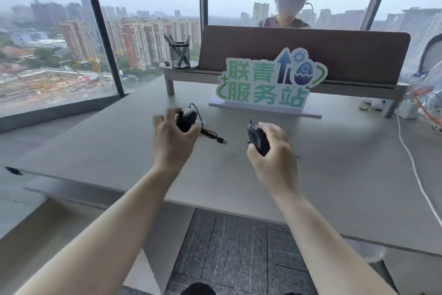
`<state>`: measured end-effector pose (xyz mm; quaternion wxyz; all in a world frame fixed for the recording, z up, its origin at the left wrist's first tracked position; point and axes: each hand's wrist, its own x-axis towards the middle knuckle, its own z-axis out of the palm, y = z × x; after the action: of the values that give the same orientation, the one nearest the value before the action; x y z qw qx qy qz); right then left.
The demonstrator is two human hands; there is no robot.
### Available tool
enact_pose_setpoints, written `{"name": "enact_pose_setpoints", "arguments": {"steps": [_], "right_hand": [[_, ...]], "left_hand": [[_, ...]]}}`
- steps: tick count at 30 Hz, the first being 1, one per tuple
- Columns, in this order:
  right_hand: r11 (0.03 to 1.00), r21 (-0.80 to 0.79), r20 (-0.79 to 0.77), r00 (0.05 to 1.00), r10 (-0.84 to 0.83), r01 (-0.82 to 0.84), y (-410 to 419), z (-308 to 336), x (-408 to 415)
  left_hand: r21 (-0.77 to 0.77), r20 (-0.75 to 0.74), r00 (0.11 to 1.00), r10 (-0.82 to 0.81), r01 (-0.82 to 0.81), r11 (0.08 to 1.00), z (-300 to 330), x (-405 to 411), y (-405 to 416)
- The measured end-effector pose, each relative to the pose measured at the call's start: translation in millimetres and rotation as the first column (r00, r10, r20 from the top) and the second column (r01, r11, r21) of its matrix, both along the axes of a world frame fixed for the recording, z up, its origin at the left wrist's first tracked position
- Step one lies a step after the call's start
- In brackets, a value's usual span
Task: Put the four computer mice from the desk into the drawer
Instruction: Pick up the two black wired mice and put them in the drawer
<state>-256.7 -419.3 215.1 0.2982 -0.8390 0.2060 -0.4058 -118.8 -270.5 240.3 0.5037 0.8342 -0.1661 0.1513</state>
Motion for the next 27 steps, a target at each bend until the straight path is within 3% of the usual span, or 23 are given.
{"name": "enact_pose_setpoints", "arguments": {"steps": [7, 12, 17, 22, 27], "right_hand": [[0.943, 0.077, 0.197, 0.932, 0.303, -0.323, 112.9, 51.1, 25.4], [0.855, 0.123, 0.208, 0.856, 0.473, -0.503, 189.7, 54.3, 56.6], [0.773, 0.157, 0.109, 0.788, 0.605, -0.615, 261.4, 20.0, 88.3], [0.7, 0.212, -0.069, 0.704, 0.707, -0.682, 310.4, -44.0, 124.6], [0.713, 0.237, -0.351, 0.626, 0.696, -0.659, 331.0, -114.2, 167.1]], "left_hand": [[-0.096, 0.099, 0.984, 0.147, -0.138, 0.986, 61.4, -15.5, 121.7], [-0.091, 0.077, 0.96, 0.27, -0.263, 0.961, 55.3, -16.3, 207.1], [-0.051, -0.032, 0.913, 0.407, -0.409, 0.911, 10.2, -5.6, 275.5], [0.075, -0.234, 0.847, 0.478, -0.474, 0.877, -68.8, 13.4, 319.8], [0.218, -0.509, 0.673, 0.537, -0.502, 0.837, -155.4, 37.9, 341.5]]}}
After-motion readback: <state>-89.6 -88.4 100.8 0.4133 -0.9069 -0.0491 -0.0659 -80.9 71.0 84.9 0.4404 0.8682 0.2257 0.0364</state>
